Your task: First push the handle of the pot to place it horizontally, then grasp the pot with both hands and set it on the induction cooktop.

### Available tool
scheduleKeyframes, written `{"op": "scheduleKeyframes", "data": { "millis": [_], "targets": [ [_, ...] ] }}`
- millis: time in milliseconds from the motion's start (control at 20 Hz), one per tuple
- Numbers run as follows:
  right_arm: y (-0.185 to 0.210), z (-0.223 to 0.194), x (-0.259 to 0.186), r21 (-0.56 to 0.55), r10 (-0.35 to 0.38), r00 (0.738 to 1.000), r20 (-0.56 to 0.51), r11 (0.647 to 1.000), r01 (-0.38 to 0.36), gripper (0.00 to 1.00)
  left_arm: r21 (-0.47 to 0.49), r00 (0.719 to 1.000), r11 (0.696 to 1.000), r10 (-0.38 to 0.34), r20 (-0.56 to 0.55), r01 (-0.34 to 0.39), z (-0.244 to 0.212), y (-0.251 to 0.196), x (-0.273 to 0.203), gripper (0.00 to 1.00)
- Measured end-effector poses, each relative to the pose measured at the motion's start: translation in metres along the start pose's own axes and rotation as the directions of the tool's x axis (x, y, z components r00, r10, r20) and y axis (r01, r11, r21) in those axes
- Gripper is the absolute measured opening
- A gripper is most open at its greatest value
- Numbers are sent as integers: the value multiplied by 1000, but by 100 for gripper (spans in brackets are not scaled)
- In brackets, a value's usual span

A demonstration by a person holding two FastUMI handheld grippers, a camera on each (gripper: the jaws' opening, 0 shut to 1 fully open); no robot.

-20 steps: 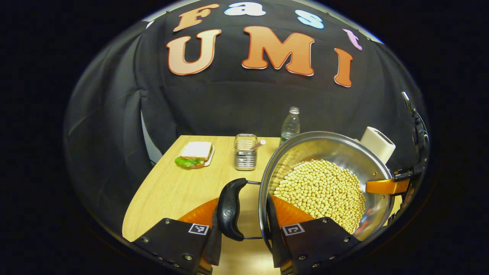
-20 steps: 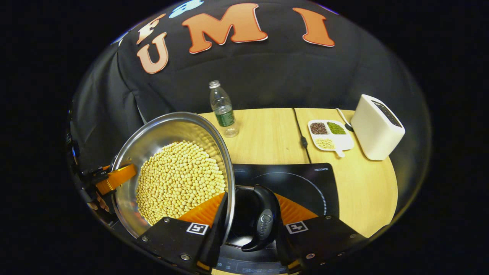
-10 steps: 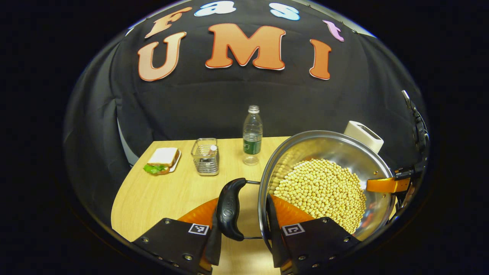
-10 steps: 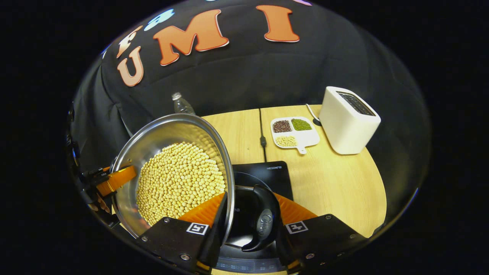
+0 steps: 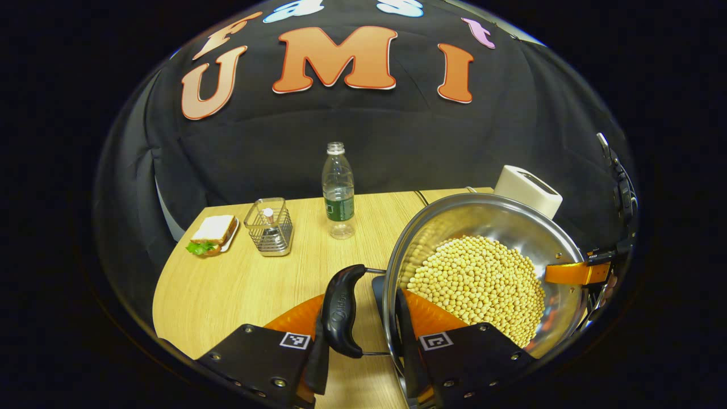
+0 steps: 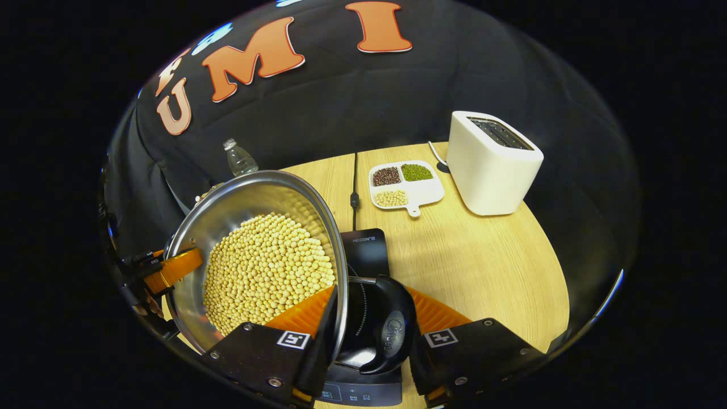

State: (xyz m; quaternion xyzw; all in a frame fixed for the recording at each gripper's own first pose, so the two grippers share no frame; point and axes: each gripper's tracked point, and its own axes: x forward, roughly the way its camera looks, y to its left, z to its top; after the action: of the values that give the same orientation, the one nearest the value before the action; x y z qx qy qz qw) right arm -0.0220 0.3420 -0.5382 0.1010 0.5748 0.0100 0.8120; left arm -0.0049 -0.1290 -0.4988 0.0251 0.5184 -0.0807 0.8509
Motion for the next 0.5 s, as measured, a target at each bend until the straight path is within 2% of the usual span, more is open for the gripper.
{"op": "scheduleKeyframes", "data": {
  "millis": [500],
  "targets": [
    [3, -3, 1, 4, -6, 998, -64, 1000, 6, 59, 2, 997, 1000, -6, -78, 6, -25, -18, 25, 54]
  ]
}}
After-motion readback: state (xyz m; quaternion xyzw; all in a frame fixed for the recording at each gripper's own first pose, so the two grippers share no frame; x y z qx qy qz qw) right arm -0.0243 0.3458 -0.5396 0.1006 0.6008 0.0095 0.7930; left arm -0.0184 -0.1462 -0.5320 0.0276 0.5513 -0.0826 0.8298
